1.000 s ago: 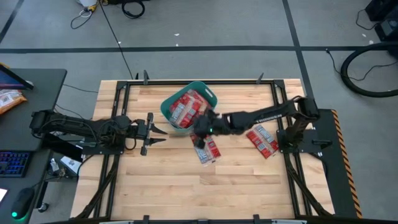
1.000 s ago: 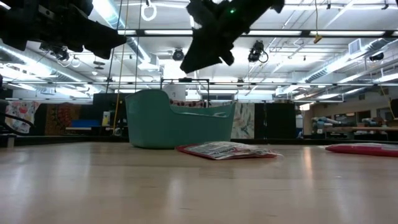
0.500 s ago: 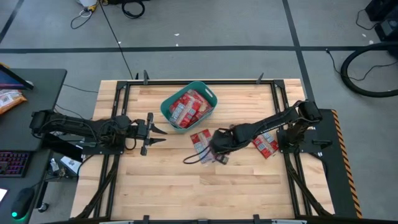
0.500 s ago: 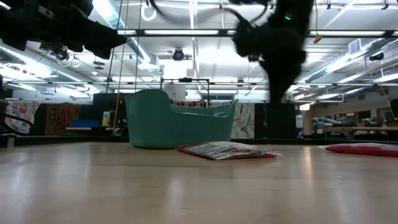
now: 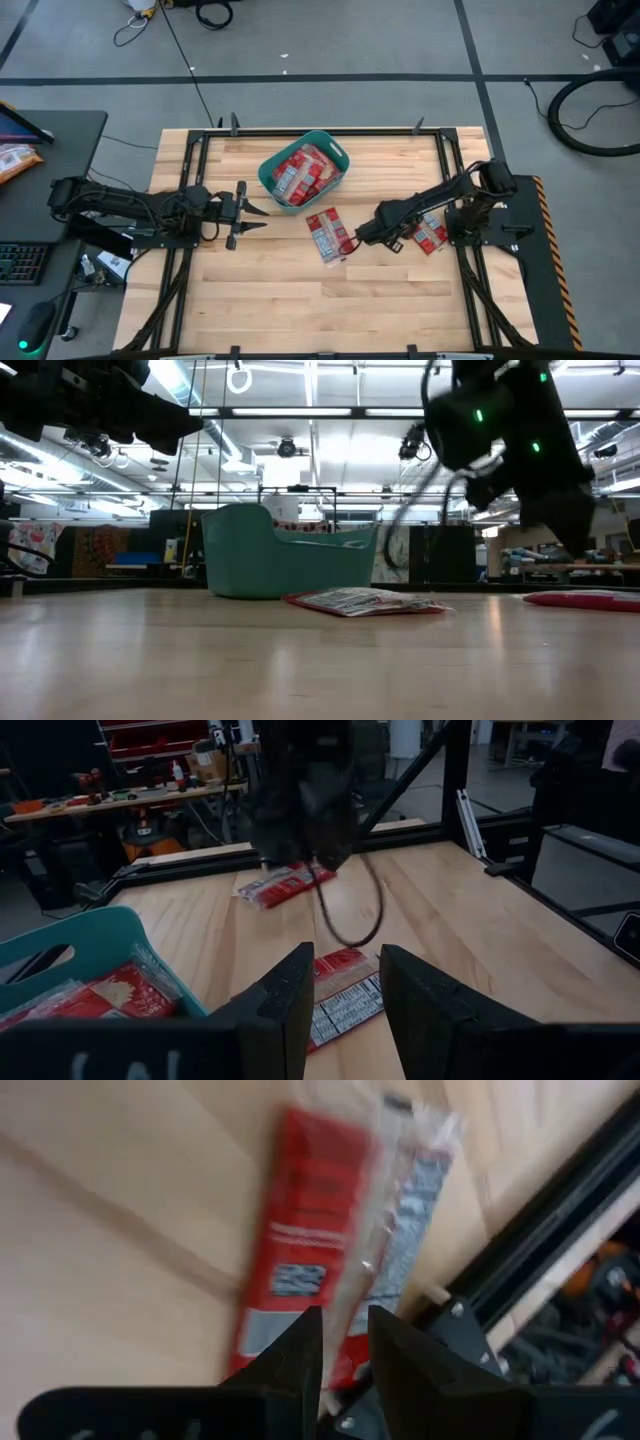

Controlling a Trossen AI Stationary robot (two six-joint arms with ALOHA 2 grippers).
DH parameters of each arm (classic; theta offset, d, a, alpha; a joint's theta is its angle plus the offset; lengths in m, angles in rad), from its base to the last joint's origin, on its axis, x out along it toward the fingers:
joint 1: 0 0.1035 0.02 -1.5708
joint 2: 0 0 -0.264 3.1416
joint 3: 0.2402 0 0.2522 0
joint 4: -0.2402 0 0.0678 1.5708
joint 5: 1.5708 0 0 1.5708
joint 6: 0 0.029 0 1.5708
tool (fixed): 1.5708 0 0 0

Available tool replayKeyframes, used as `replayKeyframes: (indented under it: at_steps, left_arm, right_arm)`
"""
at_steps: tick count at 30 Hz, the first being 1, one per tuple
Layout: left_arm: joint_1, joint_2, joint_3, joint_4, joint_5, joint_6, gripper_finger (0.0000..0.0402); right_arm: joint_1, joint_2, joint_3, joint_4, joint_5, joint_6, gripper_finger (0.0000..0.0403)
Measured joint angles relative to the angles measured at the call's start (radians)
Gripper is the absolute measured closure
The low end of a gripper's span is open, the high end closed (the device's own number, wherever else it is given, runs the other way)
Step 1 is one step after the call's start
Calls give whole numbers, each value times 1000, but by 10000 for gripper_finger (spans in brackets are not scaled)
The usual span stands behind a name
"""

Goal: Sort popcorn bags into baskets
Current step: Put the red popcorn bag into the green container

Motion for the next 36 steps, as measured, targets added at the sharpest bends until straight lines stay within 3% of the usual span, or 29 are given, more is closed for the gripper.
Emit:
replayKeyframes:
  at_steps: [5,9,13,21,30,36]
  left_arm:
    - [0,0,0,0,0,-5,280]
    - [0,0,0,0,0,0,280]
    - [0,0,0,0,0,1,280]
    - [0,0,0,4,0,2,280]
    - [0,0,0,4,0,2,280]
    - [0,0,0,1,0,2,280]
  right_arm:
    - [-50,-1,-137,53,-27,-14,314]
    - [-113,-1,-243,199,-83,-96,314]
    - [-167,-8,-288,257,-129,-126,314]
    - [-165,1,-106,325,-49,-107,314]
    - [-121,2,72,739,-9,-322,314]
    - [-108,1,191,685,-11,-365,314]
